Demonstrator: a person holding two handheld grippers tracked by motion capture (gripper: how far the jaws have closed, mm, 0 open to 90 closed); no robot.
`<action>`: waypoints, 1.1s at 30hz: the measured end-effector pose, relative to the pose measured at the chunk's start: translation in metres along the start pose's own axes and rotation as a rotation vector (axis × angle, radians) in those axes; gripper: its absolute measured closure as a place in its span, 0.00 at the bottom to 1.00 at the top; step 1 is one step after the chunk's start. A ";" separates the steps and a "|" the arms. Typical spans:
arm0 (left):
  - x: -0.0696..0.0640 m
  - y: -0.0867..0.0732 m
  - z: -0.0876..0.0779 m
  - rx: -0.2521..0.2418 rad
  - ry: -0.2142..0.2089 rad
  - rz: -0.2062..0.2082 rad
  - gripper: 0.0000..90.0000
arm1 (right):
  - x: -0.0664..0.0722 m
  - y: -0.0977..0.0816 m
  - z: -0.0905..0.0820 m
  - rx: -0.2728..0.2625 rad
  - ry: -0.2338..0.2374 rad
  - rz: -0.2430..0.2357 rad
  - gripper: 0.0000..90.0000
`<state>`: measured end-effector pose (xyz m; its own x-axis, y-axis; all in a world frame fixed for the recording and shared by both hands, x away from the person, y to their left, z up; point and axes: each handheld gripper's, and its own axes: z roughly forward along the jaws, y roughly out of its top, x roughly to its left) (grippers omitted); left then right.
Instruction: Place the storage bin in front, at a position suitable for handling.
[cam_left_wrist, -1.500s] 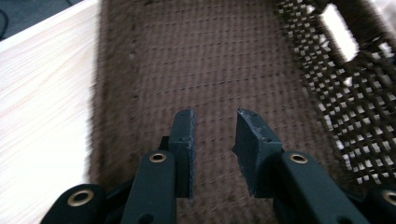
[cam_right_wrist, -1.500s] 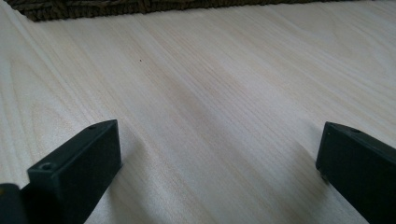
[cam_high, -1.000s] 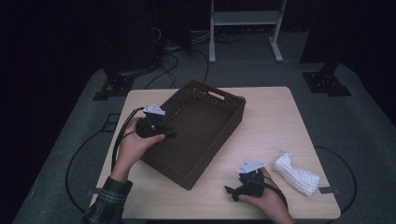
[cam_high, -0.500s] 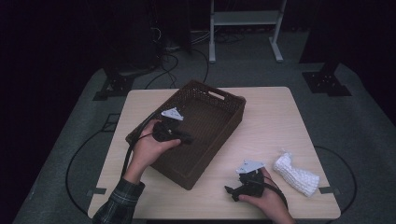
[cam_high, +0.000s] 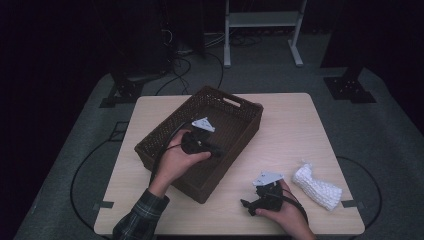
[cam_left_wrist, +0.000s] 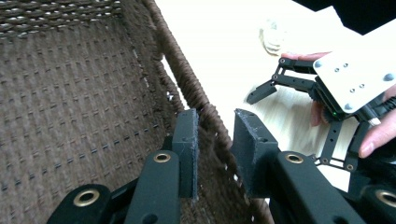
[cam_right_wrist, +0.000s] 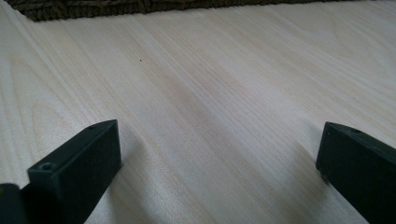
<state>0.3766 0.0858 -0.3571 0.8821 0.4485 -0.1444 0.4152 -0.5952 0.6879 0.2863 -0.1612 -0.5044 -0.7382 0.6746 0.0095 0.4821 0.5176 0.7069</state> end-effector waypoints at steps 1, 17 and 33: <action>-0.001 0.001 0.004 -0.002 -0.003 -0.002 0.78 | 0.000 0.000 0.000 -0.001 0.000 0.001 0.00; -0.005 -0.001 0.029 0.075 0.019 -0.014 0.81 | 0.000 0.000 0.000 -0.001 0.003 -0.006 0.00; -0.003 -0.026 0.000 0.106 0.017 -0.009 0.87 | 0.000 0.000 0.000 -0.001 0.003 -0.006 0.00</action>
<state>0.3631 0.0995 -0.3746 0.8746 0.4651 -0.1370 0.4450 -0.6580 0.6074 0.2860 -0.1612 -0.5045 -0.7424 0.6699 0.0073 0.4774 0.5213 0.7073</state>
